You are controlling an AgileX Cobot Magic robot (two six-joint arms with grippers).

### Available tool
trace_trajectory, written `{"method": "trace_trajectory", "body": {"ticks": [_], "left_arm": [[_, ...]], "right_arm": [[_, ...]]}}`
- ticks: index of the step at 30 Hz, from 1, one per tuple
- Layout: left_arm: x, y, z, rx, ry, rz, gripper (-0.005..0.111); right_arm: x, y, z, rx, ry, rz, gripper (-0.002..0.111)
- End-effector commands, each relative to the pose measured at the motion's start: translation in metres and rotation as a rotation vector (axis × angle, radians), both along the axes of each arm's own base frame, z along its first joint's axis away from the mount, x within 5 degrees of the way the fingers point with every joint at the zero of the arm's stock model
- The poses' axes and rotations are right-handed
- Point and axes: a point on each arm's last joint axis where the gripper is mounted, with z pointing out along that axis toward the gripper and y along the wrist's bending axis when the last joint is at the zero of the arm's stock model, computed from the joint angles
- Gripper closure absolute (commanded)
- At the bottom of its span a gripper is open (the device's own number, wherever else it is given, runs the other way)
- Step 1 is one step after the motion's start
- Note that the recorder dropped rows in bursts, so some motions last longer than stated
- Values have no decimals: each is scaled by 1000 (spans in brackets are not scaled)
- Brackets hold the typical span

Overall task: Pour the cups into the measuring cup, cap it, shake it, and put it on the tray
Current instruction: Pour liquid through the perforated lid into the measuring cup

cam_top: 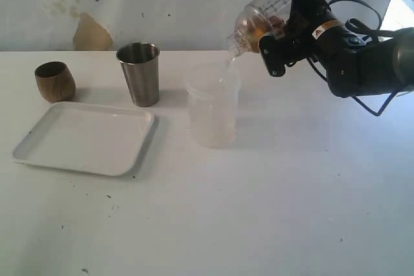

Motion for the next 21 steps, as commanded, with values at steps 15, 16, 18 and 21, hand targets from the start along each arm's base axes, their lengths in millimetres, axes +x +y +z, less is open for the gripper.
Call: {"method": "trace_trajectory", "body": {"ticks": [15,16,18,21], "left_arm": [[0,0,0,-3,-11,-1,107],[0,0,0,-3,-11,-1,107],[0,0,0,-3,-11,-1,107],[0,0,0,-3,-11,-1,107]], "right_arm": [[-2,4,21,-56,-124,44,108],[-2,4,21,-56,-124,44,108],[-2,4,21,-56,-124,44,108],[-2,4,21,-56,-124,44,108]]}}
